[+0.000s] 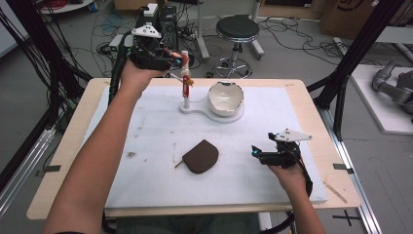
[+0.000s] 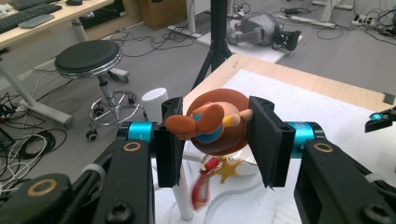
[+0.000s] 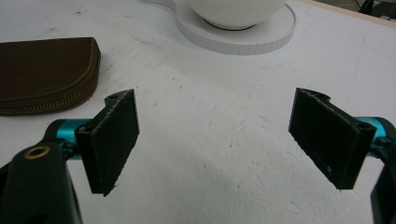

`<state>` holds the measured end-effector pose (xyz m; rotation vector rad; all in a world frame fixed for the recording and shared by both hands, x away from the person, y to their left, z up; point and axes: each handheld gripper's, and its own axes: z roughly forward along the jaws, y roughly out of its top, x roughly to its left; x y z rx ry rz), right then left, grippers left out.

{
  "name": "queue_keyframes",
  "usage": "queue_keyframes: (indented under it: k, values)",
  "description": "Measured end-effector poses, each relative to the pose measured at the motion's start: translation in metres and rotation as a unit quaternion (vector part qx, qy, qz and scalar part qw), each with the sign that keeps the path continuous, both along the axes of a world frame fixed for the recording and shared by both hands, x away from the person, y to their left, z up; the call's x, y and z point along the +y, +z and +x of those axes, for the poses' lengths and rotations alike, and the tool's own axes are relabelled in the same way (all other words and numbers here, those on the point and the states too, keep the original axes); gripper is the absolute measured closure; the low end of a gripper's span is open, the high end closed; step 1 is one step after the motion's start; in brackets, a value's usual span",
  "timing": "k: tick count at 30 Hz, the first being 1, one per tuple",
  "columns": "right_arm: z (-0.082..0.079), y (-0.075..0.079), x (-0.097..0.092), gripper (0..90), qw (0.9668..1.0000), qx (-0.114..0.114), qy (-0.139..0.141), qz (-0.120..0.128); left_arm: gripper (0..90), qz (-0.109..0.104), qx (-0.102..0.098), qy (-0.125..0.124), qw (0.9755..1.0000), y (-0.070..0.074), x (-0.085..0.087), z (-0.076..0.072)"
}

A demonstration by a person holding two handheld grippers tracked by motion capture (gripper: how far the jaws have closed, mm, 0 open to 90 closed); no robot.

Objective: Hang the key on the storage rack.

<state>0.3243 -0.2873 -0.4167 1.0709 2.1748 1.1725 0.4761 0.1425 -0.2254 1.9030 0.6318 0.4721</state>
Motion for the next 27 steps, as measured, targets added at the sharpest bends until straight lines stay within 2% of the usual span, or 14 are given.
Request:
queue_keyframes:
  k: [10,20,27]
  values:
    - [-0.0002,0.0002,-0.0004,16.1,1.0000,-0.001,0.001,-0.001,56.9,-0.003,-0.001,0.018,0.9998,-0.0005,0.0070,0.0041]
    - [-0.0012,0.0006,0.0010,16.1,1.0000,-0.002,0.001,-0.003,56.8,0.000,0.004,0.022,0.9997,-0.0035,0.0052,0.0073]
    - [-0.0013,0.0006,0.0014,16.1,1.0000,-0.002,0.001,-0.002,56.8,-0.007,0.007,0.027,0.9996,-0.0049,0.0063,0.0089]
